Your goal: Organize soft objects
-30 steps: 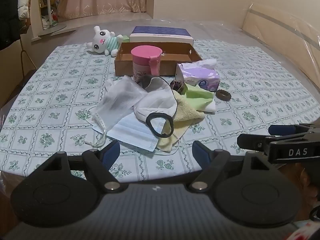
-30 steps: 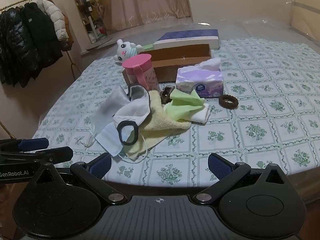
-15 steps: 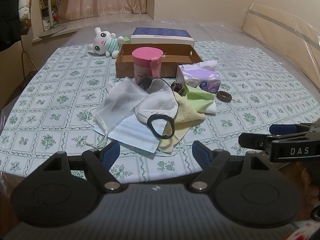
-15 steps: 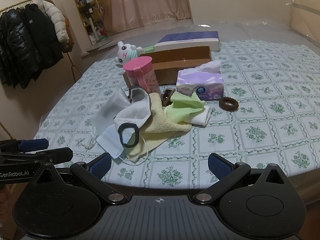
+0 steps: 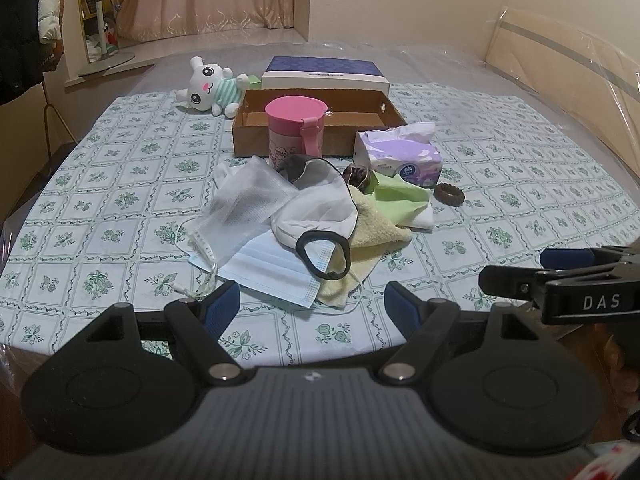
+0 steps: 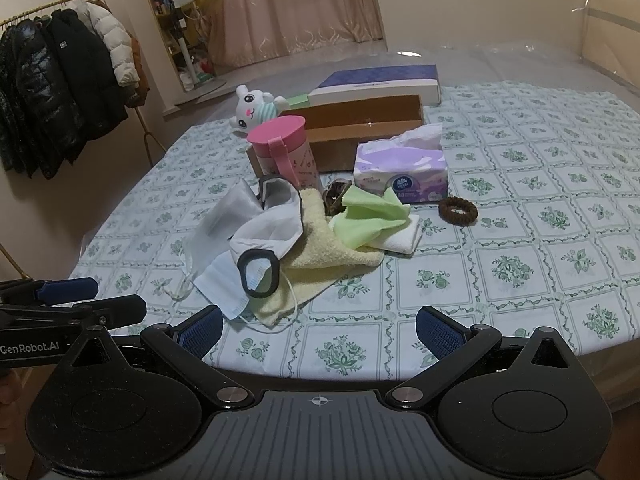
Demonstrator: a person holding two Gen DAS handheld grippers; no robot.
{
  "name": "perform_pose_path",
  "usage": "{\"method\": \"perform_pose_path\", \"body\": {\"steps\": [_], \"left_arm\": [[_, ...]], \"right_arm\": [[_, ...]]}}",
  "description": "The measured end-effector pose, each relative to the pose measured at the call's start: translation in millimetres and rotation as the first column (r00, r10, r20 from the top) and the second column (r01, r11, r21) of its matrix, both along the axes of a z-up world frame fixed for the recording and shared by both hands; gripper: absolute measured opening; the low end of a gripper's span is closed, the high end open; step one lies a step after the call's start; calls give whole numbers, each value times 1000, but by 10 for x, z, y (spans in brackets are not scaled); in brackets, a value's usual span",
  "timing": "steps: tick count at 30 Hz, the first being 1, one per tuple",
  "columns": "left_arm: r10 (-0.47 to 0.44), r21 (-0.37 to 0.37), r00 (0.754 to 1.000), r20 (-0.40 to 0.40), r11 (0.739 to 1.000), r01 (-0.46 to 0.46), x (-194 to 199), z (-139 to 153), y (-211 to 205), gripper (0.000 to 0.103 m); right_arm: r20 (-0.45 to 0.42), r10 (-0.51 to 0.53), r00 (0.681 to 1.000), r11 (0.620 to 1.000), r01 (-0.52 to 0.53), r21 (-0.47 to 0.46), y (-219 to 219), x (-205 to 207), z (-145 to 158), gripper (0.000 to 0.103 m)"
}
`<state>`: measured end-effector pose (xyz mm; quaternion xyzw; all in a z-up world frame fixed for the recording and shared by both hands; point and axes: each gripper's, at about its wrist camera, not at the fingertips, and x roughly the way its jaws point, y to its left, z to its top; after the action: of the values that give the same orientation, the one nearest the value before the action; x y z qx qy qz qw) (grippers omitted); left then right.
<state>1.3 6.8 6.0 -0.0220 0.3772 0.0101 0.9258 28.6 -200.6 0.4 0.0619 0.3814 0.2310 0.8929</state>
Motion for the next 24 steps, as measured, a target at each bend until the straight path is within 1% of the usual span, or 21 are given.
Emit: {"method": "perform_pose_path", "body": {"steps": [24], "left_arm": [[1,2,1000,3,1000,-1,-12,-5,-14,78]], "right_arm": [[4,-1,1000,1000,1,1,1,-3,7,102]]}}
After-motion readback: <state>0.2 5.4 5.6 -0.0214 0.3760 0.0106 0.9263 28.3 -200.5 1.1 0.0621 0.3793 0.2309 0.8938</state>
